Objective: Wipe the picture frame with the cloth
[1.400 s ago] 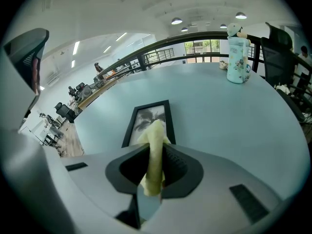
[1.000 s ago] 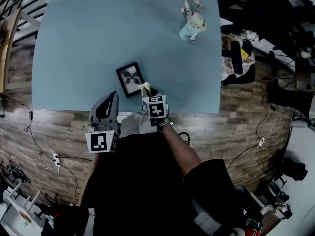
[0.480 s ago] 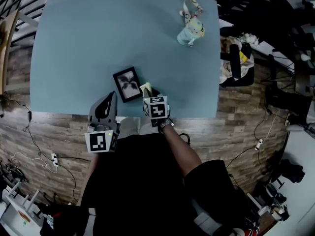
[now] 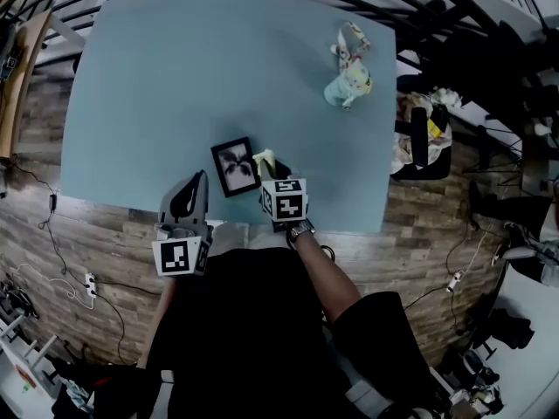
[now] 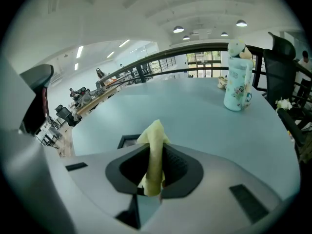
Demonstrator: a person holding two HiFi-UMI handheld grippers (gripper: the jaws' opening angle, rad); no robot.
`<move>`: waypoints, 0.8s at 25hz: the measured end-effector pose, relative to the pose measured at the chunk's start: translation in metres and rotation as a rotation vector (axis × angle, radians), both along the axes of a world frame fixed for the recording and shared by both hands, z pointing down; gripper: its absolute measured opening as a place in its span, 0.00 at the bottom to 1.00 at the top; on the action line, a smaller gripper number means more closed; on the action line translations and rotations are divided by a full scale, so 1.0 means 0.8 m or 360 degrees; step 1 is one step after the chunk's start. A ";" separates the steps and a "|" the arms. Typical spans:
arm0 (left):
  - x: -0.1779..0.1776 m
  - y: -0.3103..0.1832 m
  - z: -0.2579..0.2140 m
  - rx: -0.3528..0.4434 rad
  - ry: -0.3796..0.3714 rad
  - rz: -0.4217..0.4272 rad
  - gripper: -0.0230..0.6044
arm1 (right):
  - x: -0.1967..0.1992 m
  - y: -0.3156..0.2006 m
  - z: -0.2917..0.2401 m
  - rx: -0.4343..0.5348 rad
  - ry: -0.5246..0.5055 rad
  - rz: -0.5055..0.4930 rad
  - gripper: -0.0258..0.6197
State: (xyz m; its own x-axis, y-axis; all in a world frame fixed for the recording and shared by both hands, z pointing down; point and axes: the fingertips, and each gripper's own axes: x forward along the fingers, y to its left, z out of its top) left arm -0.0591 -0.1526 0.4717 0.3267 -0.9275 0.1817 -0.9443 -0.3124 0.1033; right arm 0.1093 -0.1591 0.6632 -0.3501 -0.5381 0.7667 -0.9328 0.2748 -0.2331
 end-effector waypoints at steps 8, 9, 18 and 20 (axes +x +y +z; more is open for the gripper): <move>-0.032 0.007 0.000 0.0039 0.0001 -0.0073 0.03 | -0.040 -0.027 -0.101 0.0280 -0.0113 -0.0042 0.13; -0.035 0.009 -0.002 0.0038 0.0002 -0.0077 0.03 | -0.046 -0.025 -0.112 0.0315 -0.0112 -0.0059 0.13; -0.063 0.037 -0.015 0.0059 -0.0007 -0.0070 0.03 | -0.106 0.021 -0.196 0.0523 -0.0181 -0.0197 0.13; -0.071 0.047 -0.015 0.0052 -0.0004 -0.0071 0.03 | -0.116 0.033 -0.206 0.0551 -0.0194 -0.0210 0.13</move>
State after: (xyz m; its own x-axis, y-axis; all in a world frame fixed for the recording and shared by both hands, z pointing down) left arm -0.1155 -0.1150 0.4595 0.2842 -0.9466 0.1519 -0.9577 -0.2729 0.0915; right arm 0.0163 -0.1324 0.4981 -0.5107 -0.7021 0.4962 -0.8555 0.4724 -0.2122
